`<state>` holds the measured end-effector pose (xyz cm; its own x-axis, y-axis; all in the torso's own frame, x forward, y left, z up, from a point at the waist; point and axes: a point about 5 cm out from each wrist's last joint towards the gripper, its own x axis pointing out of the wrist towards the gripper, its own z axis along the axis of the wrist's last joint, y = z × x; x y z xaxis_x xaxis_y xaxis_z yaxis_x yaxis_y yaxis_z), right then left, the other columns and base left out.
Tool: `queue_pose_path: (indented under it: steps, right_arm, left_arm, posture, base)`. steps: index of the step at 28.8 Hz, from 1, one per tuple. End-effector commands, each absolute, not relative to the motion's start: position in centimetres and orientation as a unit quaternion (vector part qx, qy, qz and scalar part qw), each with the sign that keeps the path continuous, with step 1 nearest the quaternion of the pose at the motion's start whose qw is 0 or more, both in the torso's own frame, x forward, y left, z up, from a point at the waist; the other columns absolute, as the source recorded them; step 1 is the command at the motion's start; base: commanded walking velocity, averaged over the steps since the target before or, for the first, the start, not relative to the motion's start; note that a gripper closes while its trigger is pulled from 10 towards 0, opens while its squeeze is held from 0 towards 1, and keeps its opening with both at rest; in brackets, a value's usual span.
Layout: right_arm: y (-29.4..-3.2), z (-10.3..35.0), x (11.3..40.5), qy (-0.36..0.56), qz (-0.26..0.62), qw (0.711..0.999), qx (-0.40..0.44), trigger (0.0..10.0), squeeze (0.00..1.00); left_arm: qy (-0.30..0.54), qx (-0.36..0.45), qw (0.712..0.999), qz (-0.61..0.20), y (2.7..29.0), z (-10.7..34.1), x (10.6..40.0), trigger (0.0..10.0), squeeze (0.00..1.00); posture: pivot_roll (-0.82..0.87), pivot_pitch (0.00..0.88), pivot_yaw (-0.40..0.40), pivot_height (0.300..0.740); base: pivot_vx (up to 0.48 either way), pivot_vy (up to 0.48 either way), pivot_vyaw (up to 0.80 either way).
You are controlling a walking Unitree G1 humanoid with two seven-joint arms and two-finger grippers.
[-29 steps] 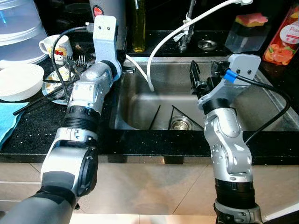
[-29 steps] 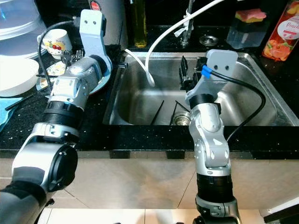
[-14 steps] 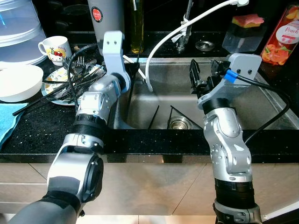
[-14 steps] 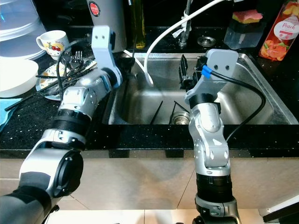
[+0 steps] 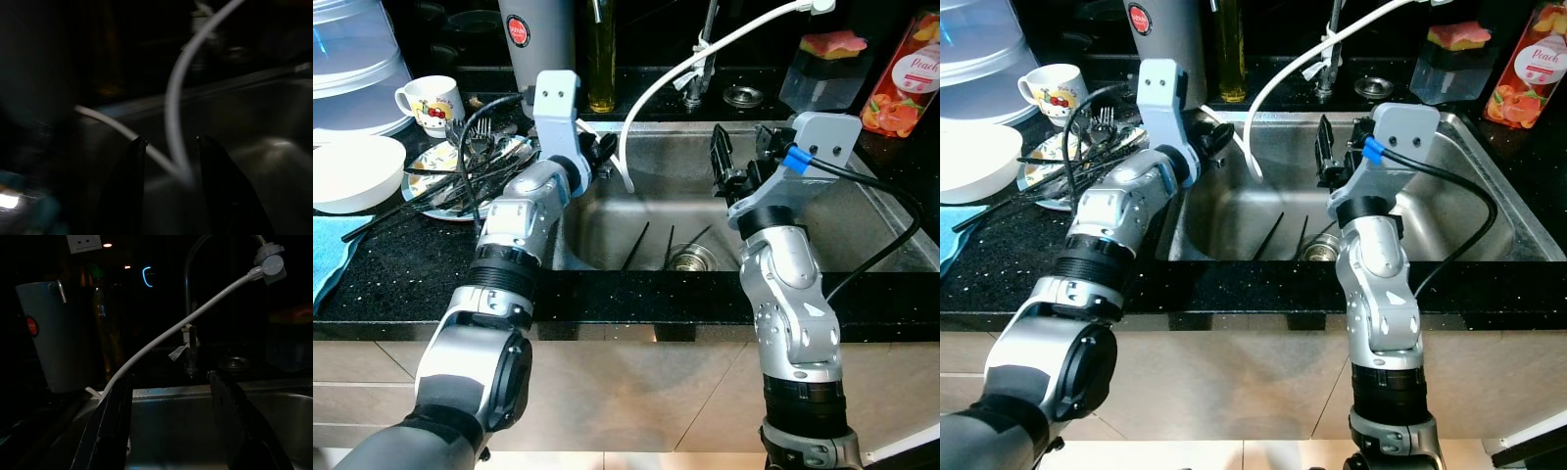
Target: Kitchen organization
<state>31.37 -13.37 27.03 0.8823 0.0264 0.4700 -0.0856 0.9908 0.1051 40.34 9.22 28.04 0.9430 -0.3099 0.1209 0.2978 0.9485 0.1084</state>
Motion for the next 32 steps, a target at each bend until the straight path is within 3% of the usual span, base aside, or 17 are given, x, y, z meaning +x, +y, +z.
queue_pose_path:
  steps: [1,5,12,18,24,32]
  right_arm:
    - [-13.3,27.0,31.3,-0.241,0.03,0.968,0.065,10.0,0.0]
    - [-13.3,26.9,31.3,-0.24,0.029,0.968,0.066,10.0,0.0]
    - [-13.3,26.7,31.3,-0.237,0.028,0.969,0.068,10.0,0.0]
    - [-13.2,26.7,31.4,-0.237,0.029,0.969,0.069,10.0,0.0]
    - [-13.3,26.8,31.4,-0.237,0.028,0.969,0.069,10.0,0.0]
    - [-13.3,26.8,31.4,-0.238,0.03,0.969,0.065,10.0,0.0]
  left_arm:
    - [-0.076,0.09,0.984,-0.134,9.5,28.2,40.3,10.0,0.0]
    - [-0.005,0.234,0.968,-0.086,10.0,26.6,40.5,10.0,0.0]
    - [-0.013,0.362,0.932,-0.028,13.3,27.1,40.8,10.0,0.0]
    - [0.025,0.383,0.923,-0.02,14.8,26.8,41.1,10.0,0.0]
    - [0.044,0.426,0.902,-0.058,14.8,26.0,41.1,10.0,0.0]
    - [0.041,0.431,0.898,-0.08,14.2,26.1,41.0,10.0,0.0]
  posture:
    - [0.04,0.072,0.043,0.74]
    - [0.05,0.079,0.046,0.74]
    - [0.06,0.085,0.046,0.74]
    - [0.07,0.087,0.044,0.74]
    - [0.07,0.087,0.048,0.74]
    - [0.07,0.087,0.05,0.74]
  base:
    - [0.0,0.0,0.0]
    - [0.0,0.0,0.0]
    - [0.0,0.0,0.0]
    - [0.0,0.0,0.0]
    - [0.0,0.0,0.0]
    - [0.0,0.0,0.0]
